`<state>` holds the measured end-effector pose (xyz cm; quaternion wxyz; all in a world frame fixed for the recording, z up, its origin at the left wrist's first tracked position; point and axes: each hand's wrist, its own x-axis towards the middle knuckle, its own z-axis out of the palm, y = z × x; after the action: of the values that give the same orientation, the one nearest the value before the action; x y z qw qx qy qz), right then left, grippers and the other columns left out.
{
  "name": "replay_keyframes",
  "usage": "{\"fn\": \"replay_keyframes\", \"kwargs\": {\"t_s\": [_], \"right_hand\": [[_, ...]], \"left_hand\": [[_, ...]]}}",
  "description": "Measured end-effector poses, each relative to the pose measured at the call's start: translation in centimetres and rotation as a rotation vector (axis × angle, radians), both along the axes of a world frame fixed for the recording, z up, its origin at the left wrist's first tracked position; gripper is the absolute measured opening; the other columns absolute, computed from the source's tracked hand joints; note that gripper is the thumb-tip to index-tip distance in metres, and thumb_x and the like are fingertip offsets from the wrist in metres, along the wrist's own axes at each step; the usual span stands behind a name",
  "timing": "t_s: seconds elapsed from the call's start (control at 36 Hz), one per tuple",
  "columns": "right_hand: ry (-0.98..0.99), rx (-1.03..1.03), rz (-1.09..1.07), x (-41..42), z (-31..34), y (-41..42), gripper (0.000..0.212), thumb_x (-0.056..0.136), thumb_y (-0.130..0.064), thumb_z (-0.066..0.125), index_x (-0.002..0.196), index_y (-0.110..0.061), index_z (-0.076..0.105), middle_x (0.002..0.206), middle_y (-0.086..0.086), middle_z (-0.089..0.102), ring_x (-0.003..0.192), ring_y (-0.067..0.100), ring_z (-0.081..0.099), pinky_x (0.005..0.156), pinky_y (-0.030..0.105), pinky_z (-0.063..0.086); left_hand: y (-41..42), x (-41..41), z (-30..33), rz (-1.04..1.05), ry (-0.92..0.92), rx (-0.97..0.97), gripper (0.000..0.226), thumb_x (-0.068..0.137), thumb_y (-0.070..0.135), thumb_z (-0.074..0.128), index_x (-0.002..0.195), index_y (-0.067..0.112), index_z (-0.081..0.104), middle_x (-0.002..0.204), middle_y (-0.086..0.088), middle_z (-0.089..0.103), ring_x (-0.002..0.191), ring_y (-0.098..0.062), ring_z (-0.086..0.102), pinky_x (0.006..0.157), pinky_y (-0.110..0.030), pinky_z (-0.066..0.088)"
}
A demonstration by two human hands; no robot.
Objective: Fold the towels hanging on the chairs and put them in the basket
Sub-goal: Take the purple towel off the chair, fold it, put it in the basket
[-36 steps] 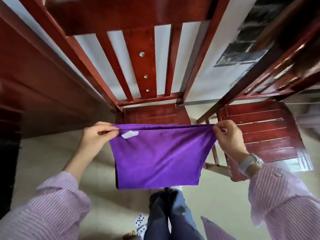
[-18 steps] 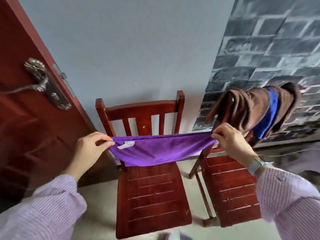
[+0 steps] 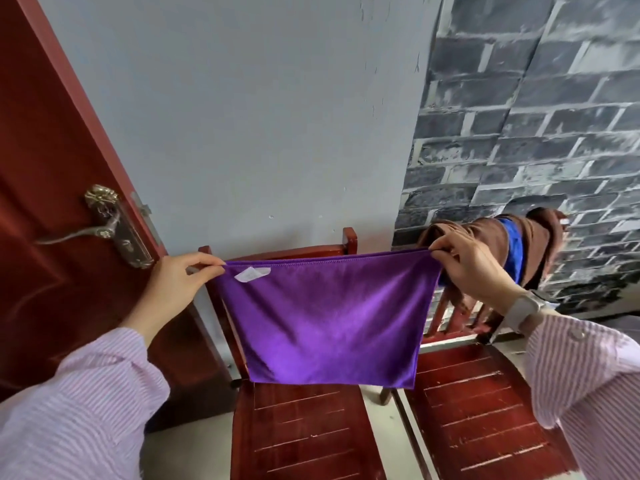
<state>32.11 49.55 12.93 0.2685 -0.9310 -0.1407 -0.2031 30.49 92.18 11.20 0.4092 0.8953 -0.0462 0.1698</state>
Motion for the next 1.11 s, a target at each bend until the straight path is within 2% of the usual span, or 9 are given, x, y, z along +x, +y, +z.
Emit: {"fn": "replay_keyframes", "kwargs": {"t_s": [0.11,0.25,0.36,0.44,0.56,0.64,0.78,0.89,1.11], "right_hand": [[0.025,-0.029,0.02,0.1,0.6,-0.4,0.009,0.081,0.0,0.062,0.089,-0.001,0.065,0.089,0.013,0.065,0.085,0.024,0.058,0.078,0.019,0.035],[0.086,-0.047,0.041,0.1,0.5,-0.6,0.027,0.081,-0.001,0.063,0.108,-0.005,0.066,0.091,0.003,0.063,0.087,0.015,0.056,0.083,0.019,0.037],[0.124,-0.094,0.052,0.5,-0.5,-0.7,0.011,0.078,0.001,0.066,0.087,-0.003,0.072,0.083,0.005,0.064,0.079,0.016,0.057,0.073,0.0,0.034],[0.167,-0.078,0.06,0.6,-1.3,-0.4,0.005,0.077,0.001,0.067,0.082,-0.001,0.069,0.077,0.0,0.059,0.075,0.014,0.055,0.07,-0.001,0.036],[0.198,-0.09,0.095,1.1,-2.3,0.2,0.003,0.077,0.002,0.067,0.08,0.001,0.066,0.078,0.001,0.057,0.072,0.016,0.055,0.066,0.006,0.038],[0.225,-0.126,0.121,1.7,-3.4,0.6,0.003,0.077,0.002,0.067,0.078,0.001,0.065,0.079,0.003,0.056,0.073,0.02,0.056,0.066,0.012,0.033],[0.275,-0.141,0.098,3.2,-5.5,1.3,0.003,0.079,0.0,0.064,0.078,0.0,0.062,0.082,0.004,0.054,0.079,0.024,0.056,0.074,0.025,0.038],[0.304,-0.13,0.046,5.2,-7.8,2.9,0.003,0.082,-0.001,0.06,0.082,0.002,0.06,0.088,0.014,0.056,0.085,0.031,0.056,0.08,0.038,0.043],[0.292,-0.022,-0.038,7.3,-13.0,6.0,0.005,0.084,-0.005,0.058,0.084,0.0,0.059,0.089,0.015,0.057,0.084,0.032,0.056,0.074,0.035,0.041]], "left_hand": [[-0.5,0.1,1.0,-0.024,0.004,-0.045,0.055,0.074,0.006,0.072,0.063,0.059,0.063,0.065,0.037,0.062,0.063,0.012,0.056,0.065,-0.001,0.039],[-0.3,0.2,0.7,-0.004,0.01,-0.061,0.049,0.073,0.003,0.072,0.063,0.052,0.067,0.065,0.035,0.063,0.064,0.014,0.056,0.067,0.001,0.039],[-0.3,0.1,0.2,0.012,0.055,-0.092,0.041,0.074,0.002,0.072,0.088,0.039,0.066,0.066,0.029,0.065,0.065,0.014,0.056,0.071,0.002,0.04],[0.0,-0.2,-0.3,-0.004,0.094,-0.011,0.042,0.073,0.003,0.073,0.075,0.044,0.065,0.067,0.023,0.065,0.068,0.014,0.056,0.069,0.001,0.039],[-0.1,-0.4,-1.1,0.02,0.154,0.116,0.024,0.072,0.0,0.072,0.069,0.024,0.069,0.063,0.023,0.064,0.065,0.014,0.055,0.063,0.002,0.035],[0.0,-0.5,-2.0,0.059,0.162,0.205,0.01,0.073,-0.001,0.071,0.076,0.008,0.072,0.068,0.007,0.063,0.064,0.002,0.057,0.062,0.001,0.035],[0.2,0.3,-3.9,0.133,0.203,0.272,0.009,0.078,0.006,0.067,0.079,0.014,0.072,0.08,0.001,0.067,0.074,-0.014,0.06,0.071,-0.024,0.043],[0.0,2.0,-6.1,0.256,0.228,0.291,0.009,0.082,0.012,0.064,0.084,0.016,0.071,0.087,-0.002,0.07,0.084,-0.02,0.062,0.074,-0.03,0.046],[0.2,3.1,-11.3,0.423,0.182,0.144,0.011,0.084,0.006,0.058,0.09,0.008,0.068,0.092,-0.011,0.069,0.086,-0.029,0.062,0.077,-0.033,0.047]]}}
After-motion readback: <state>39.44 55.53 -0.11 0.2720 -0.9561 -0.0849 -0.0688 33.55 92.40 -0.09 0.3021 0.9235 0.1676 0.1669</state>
